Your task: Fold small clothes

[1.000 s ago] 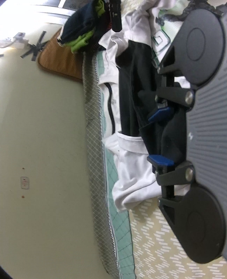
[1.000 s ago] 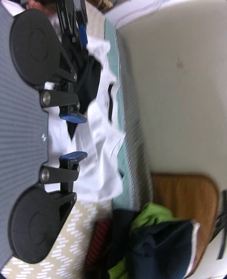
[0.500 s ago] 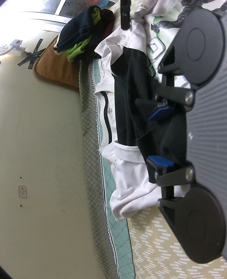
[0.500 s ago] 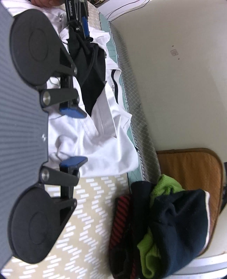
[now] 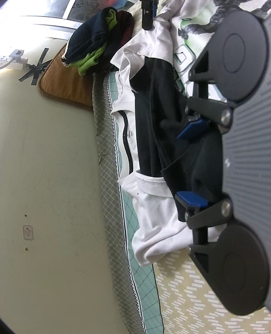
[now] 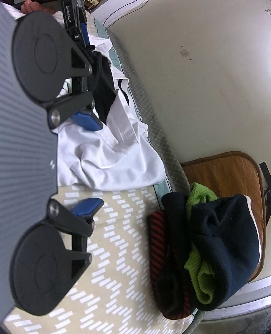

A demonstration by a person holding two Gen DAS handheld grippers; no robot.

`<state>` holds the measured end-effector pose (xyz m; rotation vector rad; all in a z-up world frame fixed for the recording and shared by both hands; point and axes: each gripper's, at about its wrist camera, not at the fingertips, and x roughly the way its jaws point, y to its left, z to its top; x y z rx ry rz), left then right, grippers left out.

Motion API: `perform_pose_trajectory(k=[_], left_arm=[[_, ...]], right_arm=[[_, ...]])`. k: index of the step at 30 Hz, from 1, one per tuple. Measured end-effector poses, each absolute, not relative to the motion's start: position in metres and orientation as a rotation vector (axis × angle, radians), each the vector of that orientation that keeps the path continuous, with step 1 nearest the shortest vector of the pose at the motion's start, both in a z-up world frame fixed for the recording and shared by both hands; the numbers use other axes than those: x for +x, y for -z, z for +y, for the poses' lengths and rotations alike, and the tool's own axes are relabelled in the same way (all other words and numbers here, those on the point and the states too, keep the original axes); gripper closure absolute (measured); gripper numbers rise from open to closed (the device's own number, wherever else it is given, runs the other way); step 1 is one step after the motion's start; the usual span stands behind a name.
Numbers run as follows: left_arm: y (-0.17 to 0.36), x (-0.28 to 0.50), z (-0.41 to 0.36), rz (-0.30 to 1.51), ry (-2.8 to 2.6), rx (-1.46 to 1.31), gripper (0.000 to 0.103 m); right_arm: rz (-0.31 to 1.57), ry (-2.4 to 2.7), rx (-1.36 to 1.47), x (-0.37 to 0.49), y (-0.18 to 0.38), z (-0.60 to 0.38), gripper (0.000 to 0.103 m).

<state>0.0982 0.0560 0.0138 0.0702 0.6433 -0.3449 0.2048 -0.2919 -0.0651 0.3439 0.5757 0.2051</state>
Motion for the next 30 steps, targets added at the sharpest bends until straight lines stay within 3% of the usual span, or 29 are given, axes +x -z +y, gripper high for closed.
perform_pose_trajectory(k=[8, 12, 30], left_arm=[[-0.014, 0.097, 0.055, 0.637, 0.343, 0.071, 0.044], [-0.015, 0.096, 0.059, 0.624, 0.346, 0.049, 0.031], [-0.015, 0.097, 0.059, 0.628, 0.336, 0.048, 0.023]], right_arm=[[0.565, -0.187, 0.339, 0.155, 0.021, -0.3, 0.027], [0.56, -0.179, 0.351, 0.151, 0.018, -0.305, 0.024], [0.525, -0.137, 0.473, 0.129, 0.011, -0.325, 0.021]])
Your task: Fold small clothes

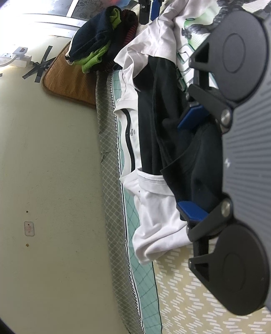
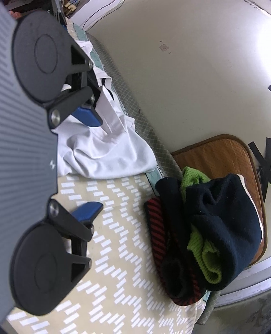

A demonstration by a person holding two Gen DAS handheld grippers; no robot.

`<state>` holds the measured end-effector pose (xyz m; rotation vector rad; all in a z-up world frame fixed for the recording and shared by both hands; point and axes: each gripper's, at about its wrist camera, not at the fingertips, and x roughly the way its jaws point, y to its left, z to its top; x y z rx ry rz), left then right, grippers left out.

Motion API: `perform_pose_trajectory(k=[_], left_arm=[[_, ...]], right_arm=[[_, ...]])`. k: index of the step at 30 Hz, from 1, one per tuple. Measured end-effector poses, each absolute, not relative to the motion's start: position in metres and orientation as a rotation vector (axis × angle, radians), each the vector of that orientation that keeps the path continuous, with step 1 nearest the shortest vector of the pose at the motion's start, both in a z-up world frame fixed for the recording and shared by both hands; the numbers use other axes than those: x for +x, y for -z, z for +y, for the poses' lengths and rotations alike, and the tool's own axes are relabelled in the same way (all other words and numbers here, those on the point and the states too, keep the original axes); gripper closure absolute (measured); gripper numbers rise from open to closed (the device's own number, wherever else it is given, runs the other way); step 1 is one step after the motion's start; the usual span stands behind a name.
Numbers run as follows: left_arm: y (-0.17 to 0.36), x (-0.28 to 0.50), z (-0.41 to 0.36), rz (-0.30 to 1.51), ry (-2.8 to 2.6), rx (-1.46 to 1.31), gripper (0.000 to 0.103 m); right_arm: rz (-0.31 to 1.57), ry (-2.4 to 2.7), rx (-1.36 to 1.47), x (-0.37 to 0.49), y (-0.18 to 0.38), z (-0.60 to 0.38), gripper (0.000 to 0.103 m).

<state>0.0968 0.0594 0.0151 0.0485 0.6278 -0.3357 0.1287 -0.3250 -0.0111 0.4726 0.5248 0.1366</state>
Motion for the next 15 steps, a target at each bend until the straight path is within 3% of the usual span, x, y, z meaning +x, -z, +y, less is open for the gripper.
perform_pose_trajectory(k=[15], left_arm=[[-0.029, 0.075, 0.073, 0.593, 0.298, -0.015, 0.019]], right_arm=[[0.514, -0.153, 0.585, 0.126, 0.013, -0.341, 0.021]])
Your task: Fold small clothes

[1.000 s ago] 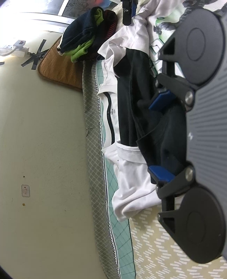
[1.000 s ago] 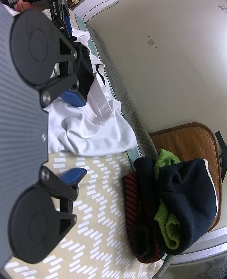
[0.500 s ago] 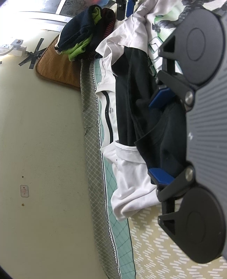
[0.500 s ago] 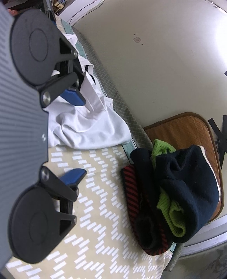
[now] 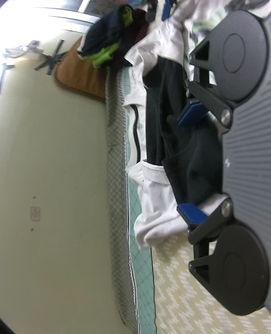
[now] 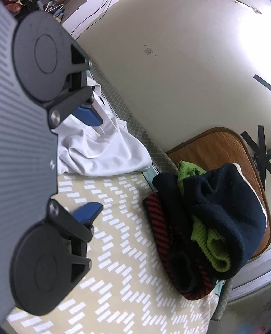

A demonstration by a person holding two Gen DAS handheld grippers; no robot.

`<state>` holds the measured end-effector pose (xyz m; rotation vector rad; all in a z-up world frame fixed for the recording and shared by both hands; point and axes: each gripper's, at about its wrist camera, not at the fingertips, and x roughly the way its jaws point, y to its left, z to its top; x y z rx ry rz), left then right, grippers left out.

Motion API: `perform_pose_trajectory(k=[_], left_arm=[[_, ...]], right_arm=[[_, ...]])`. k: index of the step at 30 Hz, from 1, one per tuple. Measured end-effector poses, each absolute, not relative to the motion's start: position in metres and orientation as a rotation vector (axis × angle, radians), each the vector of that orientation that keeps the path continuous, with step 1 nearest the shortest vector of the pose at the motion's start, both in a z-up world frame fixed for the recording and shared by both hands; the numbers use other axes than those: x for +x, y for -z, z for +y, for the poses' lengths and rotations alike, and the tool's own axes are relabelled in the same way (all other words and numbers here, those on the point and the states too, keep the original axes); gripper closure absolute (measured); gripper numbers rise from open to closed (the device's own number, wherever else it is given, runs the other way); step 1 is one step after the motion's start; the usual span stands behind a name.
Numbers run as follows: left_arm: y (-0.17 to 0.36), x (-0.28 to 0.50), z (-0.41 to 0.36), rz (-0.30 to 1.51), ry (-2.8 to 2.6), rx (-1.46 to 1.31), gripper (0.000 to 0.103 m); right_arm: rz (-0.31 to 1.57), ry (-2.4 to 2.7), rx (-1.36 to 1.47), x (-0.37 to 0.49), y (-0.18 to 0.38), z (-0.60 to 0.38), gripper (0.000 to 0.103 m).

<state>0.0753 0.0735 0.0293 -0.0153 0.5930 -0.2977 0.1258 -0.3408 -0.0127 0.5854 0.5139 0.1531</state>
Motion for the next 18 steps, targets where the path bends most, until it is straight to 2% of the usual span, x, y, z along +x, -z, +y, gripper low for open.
perform_pose_trajectory(k=[5, 10, 14, 18], left_arm=[[-0.055, 0.01, 0.11, 0.502, 0.299, -0.065, 0.016], [-0.053, -0.045, 0.146, 0.567, 0.25, -0.146, 0.016], [-0.041, -0.082, 0.159, 0.653, 0.24, -0.239, 0.024], [-0.034, -0.114, 0.154, 0.684, 0.23, -0.217, 0.031]], right_arm=[[0.51, -0.152, 0.579, 0.126, 0.012, -0.34, 0.021], [0.494, -0.155, 0.562, 0.124, 0.01, -0.338, 0.021], [0.532, -0.227, 0.516, 0.124, 0.003, -0.332, 0.021], [0.613, -0.317, 0.332, 0.119, -0.009, -0.311, 0.022]])
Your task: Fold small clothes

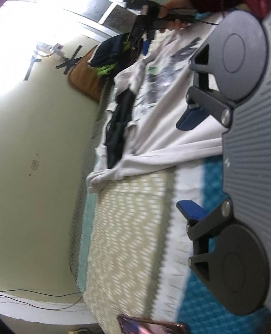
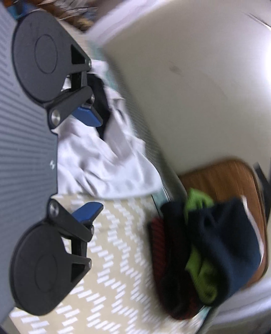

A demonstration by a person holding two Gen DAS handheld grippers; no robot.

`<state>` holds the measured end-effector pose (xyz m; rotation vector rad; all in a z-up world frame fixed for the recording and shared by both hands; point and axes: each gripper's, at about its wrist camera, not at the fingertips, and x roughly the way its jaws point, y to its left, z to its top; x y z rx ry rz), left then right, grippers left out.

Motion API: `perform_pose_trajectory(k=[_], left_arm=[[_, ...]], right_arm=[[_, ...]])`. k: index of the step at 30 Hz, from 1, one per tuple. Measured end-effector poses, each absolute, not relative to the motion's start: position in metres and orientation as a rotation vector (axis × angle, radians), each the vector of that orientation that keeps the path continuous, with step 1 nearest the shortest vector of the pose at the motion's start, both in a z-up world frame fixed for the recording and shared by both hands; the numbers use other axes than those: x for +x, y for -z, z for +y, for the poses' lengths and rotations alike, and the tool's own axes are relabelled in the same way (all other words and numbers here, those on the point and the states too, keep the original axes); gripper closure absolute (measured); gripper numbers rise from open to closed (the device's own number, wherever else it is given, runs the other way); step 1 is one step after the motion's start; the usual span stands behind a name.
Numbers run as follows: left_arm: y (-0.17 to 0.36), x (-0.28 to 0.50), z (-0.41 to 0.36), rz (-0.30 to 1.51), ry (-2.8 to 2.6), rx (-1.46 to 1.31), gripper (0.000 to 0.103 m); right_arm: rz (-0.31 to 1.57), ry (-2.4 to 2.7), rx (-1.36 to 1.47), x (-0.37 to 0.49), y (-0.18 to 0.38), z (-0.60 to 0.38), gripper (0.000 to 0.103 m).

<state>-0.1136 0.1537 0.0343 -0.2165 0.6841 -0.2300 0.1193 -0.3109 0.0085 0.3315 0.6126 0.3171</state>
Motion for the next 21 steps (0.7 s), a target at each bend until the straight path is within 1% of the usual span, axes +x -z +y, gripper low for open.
perform_pose_trajectory(k=[1, 2, 3, 4, 5, 6, 9, 11, 12, 13, 14, 15, 16, 18, 21], left_arm=[[-0.032, -0.118, 0.151, 0.693, 0.232, -0.215, 0.034], [-0.03, -0.122, 0.148, 0.702, 0.235, -0.211, 0.042], [-0.028, -0.125, 0.144, 0.71, 0.239, -0.205, 0.055], [-0.026, -0.128, 0.139, 0.718, 0.244, -0.192, 0.064], [-0.024, -0.13, 0.135, 0.73, 0.246, -0.179, 0.084], [-0.022, -0.131, 0.132, 0.746, 0.243, -0.168, 0.093], [-0.018, -0.138, 0.125, 0.764, 0.23, -0.144, 0.093], [-0.021, -0.146, 0.125, 0.767, 0.231, -0.138, 0.089], [-0.023, -0.15, 0.126, 0.766, 0.233, -0.136, 0.078], [-0.025, -0.156, 0.127, 0.761, 0.236, -0.13, 0.069], [-0.027, -0.163, 0.128, 0.754, 0.237, -0.123, 0.056], [-0.028, -0.171, 0.13, 0.746, 0.24, -0.116, 0.05], [-0.03, -0.179, 0.131, 0.744, 0.249, -0.114, 0.049], [-0.031, -0.193, 0.135, 0.751, 0.269, -0.126, 0.043], [-0.027, -0.211, 0.145, 0.766, 0.29, -0.166, 0.04]], right_arm=[[0.639, -0.324, 0.28, 0.119, -0.008, -0.305, 0.028], [0.662, -0.317, 0.22, 0.12, -0.005, -0.299, 0.04], [0.669, -0.29, 0.139, 0.119, -0.002, -0.293, 0.072], [0.646, -0.277, 0.094, 0.116, -0.002, -0.294, 0.083], [0.648, -0.27, 0.125, 0.115, -0.002, -0.301, 0.084], [0.646, -0.237, 0.184, 0.115, -0.004, -0.312, 0.089], [0.656, -0.178, 0.28, 0.109, -0.002, -0.334, 0.087], [0.664, -0.211, 0.275, 0.096, -0.004, -0.335, 0.075], [0.654, -0.231, 0.263, 0.086, -0.009, -0.336, 0.055], [0.628, -0.244, 0.255, 0.074, -0.016, -0.338, 0.048], [0.597, -0.256, 0.248, 0.061, -0.022, -0.342, 0.045], [0.582, -0.277, 0.249, 0.048, -0.027, -0.348, 0.045], [0.581, -0.313, 0.266, 0.036, -0.031, -0.355, 0.045], [0.596, -0.393, 0.314, 0.011, -0.035, -0.372, 0.045], [0.623, -0.501, 0.357, -0.03, -0.033, -0.395, 0.045]])
